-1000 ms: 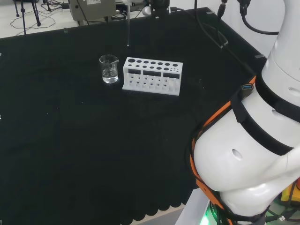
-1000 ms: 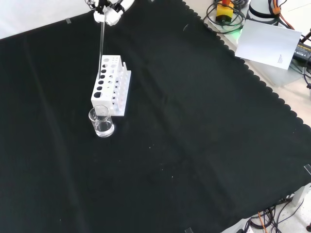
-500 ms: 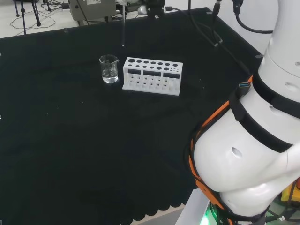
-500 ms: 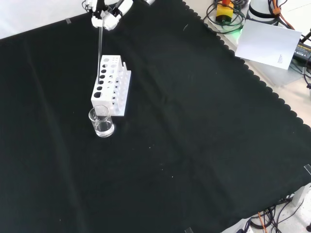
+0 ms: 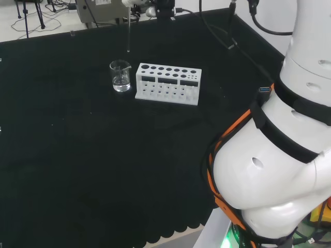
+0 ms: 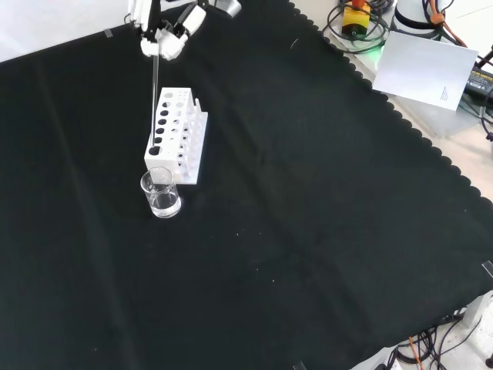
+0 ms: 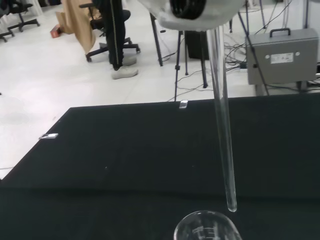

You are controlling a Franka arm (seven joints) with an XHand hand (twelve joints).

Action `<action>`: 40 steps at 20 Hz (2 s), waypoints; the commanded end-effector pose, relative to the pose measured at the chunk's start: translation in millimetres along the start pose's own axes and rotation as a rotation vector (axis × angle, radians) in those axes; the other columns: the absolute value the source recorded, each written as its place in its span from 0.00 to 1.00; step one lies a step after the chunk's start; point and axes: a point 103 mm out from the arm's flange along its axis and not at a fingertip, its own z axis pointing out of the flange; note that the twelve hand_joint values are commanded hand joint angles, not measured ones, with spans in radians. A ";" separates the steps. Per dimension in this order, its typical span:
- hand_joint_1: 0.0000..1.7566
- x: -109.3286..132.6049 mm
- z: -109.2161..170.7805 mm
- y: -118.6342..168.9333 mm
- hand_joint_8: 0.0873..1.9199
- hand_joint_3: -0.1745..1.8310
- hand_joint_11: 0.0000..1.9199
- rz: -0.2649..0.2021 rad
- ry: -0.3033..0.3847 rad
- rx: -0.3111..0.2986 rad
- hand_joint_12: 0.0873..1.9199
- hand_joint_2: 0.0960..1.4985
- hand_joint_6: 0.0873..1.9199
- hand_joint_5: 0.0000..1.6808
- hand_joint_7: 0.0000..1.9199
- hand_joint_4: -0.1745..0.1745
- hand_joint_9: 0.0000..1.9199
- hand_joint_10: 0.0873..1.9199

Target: Stir in the beaker to the left of the white test tube rack with the glass rod.

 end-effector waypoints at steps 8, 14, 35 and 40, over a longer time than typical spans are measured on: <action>0.74 3.1 52.9 37.5 0.53 0.10 0.65 -0.092 0.055 0.064 0.37 0.67 0.02 0.77 0.60 0.00 0.91 0.27; 0.74 -4.7 65.6 42.7 0.53 0.09 0.65 -0.098 0.063 0.082 0.37 0.67 0.02 0.77 0.60 0.00 0.91 0.27; 0.74 -32.0 102.9 32.2 0.52 0.09 0.65 -0.061 0.057 0.167 0.37 0.67 0.01 0.77 0.60 0.00 0.91 0.27; 0.74 -21.7 99.7 20.5 0.52 0.09 0.65 -0.051 0.044 0.173 0.37 0.67 0.02 0.77 0.60 0.00 0.91 0.27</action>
